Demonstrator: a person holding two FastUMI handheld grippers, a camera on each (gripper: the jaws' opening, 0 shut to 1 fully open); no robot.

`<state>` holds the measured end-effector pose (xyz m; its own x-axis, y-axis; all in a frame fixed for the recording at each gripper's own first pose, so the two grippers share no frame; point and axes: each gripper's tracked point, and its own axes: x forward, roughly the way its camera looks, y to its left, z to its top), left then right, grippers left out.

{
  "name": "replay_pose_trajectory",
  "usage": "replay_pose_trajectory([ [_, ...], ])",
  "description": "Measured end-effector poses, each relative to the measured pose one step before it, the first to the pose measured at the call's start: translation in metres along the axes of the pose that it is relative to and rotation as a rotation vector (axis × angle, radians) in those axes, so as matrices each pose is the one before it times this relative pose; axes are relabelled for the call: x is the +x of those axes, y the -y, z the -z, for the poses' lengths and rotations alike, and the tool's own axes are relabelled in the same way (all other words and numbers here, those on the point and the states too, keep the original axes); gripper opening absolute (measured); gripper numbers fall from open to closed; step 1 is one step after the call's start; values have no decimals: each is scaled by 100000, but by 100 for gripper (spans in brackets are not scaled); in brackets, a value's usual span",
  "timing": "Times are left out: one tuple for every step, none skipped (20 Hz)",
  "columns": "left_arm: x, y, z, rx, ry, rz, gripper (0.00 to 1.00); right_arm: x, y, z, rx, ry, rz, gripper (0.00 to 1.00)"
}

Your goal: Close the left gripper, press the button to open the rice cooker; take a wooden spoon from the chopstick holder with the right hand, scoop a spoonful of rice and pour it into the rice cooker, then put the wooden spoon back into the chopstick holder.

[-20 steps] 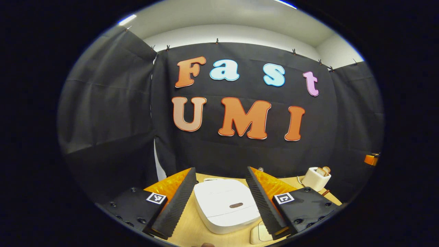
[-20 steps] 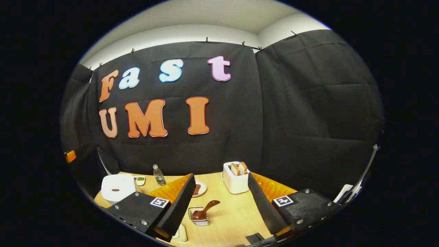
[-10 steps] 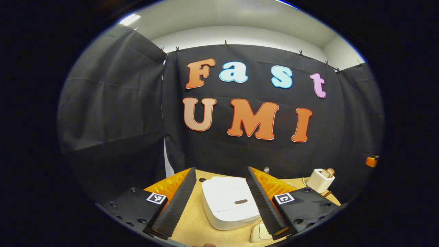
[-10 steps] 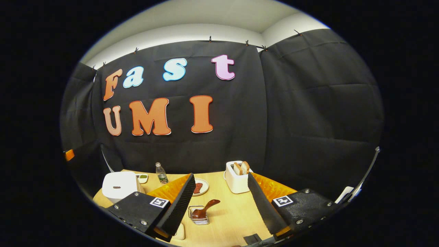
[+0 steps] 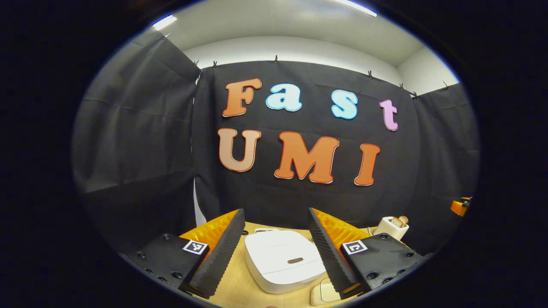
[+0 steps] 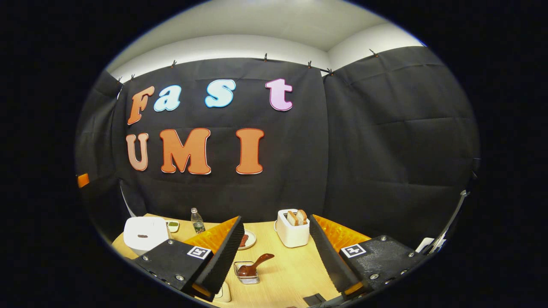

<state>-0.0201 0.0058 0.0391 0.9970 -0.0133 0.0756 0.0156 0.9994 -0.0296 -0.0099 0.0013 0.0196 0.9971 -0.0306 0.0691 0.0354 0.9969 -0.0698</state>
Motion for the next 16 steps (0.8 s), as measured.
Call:
replay_pose_trajectory([
  [92, -28, 135, -85, -535, 485, 98, -92, -372, 170, 373, -328, -278, 94],
  [147, -195, 89, 51, -293, 250, 99, -85, -207, 245, 416, -690, -233, 95],
  [65, 16, -265, -141, 280, 366, 79, 0, -108, 178, 351, -183, -29, 95],
  [128, -476, -507, -474, 1469, -1847, 59, 39, -38, 103, 116, -61, 250, 95],
  [-17, -701, -461, 346, 764, -2384, 39, 74, 125, 135, 199, -152, 319, 95],
  [42, -569, -27, 339, 751, -1815, 19, 48, 13, -74, 515, -11, 32, 95],
  [150, 933, -51, -326, -774, 2713, 5, 80, -96, 6, 741, -48, -151, 95],
  [48, 600, 518, 16, -2446, 2097, 7, 113, -40, -50, 984, -60, -134, 95],
  [-61, -379, 309, 888, -1199, -1181, 5, 121, -57, 52, 1023, -241, -355, 95],
  [855, 656, 247, 259, -1366, 2433, 5, 198, -162, 26, 741, -423, -344, 95],
  [69, 377, 428, -370, -998, 2030, 5, 176, -10, 33, 502, -143, -109, 95],
  [466, 480, 520, -186, -1704, 1440, 5, 164, -113, -10, 137, 66, -141, 92],
  [436, 438, 726, -248, -1980, 1551, 4, 110, -31, 141, -224, -180, -86, 95],
  [575, 408, 717, -479, -2341, 1787, 4, 58, -72, 64, -313, -271, 20, 94],
  [654, 596, 746, -481, -2215, 1948, 4, 34, 108, -23, 2, 15, -55, 98],
  [913, 545, 828, 89, -2425, 2087, 4, 42, -59, -51, 408, -249, -503, 95],
])
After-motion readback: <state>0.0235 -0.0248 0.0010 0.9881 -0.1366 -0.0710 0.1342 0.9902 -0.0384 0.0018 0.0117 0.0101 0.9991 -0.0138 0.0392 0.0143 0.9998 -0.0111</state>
